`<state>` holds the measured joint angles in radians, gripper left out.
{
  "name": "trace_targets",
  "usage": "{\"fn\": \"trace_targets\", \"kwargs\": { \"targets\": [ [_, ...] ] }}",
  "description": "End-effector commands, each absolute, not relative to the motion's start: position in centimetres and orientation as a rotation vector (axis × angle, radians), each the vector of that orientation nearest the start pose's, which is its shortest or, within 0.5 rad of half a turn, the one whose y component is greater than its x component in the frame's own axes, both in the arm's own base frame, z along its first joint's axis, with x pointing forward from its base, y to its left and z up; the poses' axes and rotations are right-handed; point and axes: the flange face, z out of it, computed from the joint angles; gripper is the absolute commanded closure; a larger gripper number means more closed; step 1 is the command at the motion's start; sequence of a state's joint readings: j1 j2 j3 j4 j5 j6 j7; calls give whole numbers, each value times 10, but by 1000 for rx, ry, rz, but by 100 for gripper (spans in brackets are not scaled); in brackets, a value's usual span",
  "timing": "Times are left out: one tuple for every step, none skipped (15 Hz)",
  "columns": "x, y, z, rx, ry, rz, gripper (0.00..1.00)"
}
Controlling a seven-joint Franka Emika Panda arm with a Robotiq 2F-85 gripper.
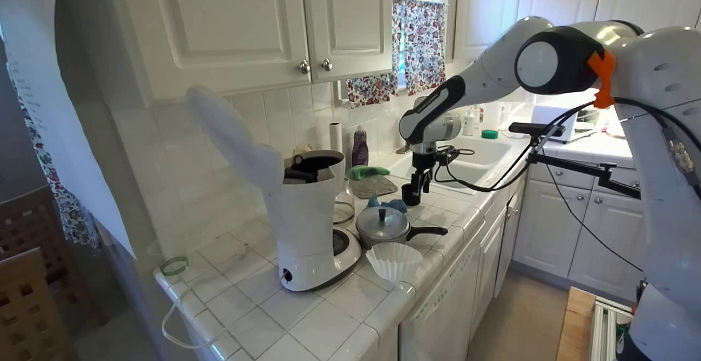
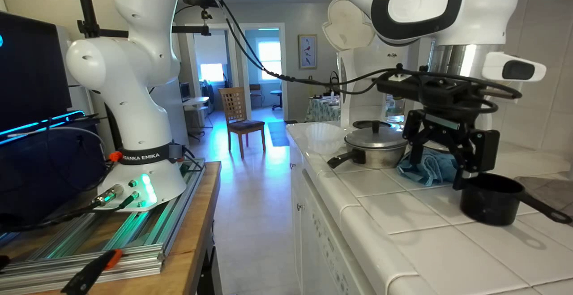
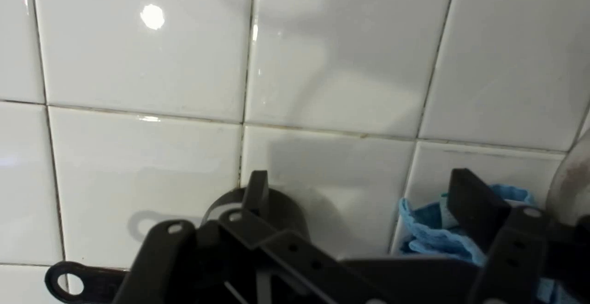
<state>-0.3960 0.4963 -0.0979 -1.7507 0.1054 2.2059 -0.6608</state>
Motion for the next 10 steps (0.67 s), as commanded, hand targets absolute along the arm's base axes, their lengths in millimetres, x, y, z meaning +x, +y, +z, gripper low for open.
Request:
{"fn": "trace_targets", "kwargs": {
  "targets": [
    [580, -301, 286, -3099, -206, 94, 0],
    [581, -301, 290, -3098, -204, 67, 0],
    [583, -302, 297, -3115, -210, 29, 0],
    [585, -302, 304, -3118, -213, -8, 0],
    [588, -303, 310, -3127, -210, -36, 0],
    [590, -305, 314, -3134, -209, -52, 0],
    [592, -306, 317, -3140, -208, -65, 0],
    [593, -308, 319, -3141, -206, -72, 0],
    [594, -309, 318, -3145, -205, -67, 0],
    [594, -311, 317, -3144, -201, -59, 0]
  ]
}}
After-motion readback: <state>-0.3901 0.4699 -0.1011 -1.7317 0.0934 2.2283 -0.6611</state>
